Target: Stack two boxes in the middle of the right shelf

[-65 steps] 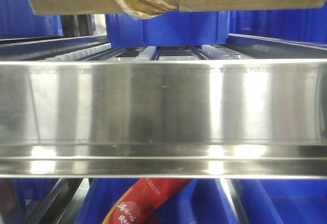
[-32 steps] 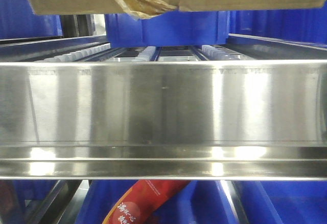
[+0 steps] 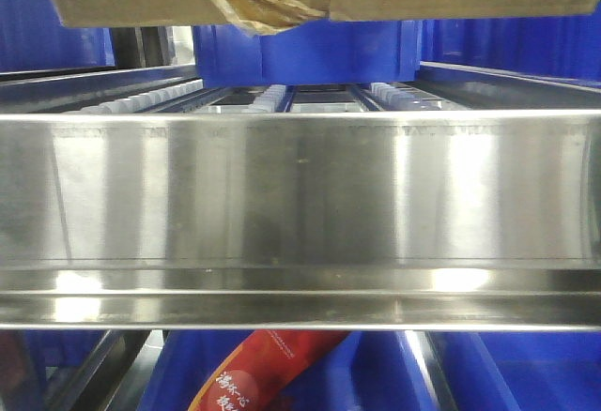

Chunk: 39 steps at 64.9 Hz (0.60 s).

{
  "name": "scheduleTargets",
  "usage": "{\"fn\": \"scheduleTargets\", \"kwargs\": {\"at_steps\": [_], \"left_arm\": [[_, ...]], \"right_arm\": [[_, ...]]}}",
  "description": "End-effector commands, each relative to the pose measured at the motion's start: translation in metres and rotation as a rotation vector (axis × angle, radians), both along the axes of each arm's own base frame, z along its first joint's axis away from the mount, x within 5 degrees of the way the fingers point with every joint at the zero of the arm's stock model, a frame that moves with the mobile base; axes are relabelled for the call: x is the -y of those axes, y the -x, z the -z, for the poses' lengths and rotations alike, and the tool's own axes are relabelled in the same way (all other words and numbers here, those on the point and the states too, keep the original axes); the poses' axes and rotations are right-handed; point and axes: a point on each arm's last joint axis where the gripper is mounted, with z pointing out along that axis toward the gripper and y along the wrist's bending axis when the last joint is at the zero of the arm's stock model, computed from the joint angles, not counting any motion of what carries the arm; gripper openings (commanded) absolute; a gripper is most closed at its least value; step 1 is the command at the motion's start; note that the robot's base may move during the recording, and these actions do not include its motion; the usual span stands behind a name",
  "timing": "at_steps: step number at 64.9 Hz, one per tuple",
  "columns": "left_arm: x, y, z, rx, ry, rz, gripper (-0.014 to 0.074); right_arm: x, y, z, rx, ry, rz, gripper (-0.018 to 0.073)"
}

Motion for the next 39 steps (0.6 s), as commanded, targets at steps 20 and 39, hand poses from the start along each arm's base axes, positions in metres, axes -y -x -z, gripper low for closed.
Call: {"fn": "scheduleTargets", "kwargs": {"at_steps": [20,39], "left_arm": [[-0.005,0.002,-0.007,0.054,-0.015,-0.025,-0.0111],[0.000,-0.040,0.026,-0.044,-0.152,-0.076,-0.0111]], "right_arm": [[0.005,0.000,-0.011,0.102,-0.004,0.044,-0.0153],[-0.002,-0.029,0.022,-0.107,0.023,-0.002,-0.0153]]}}
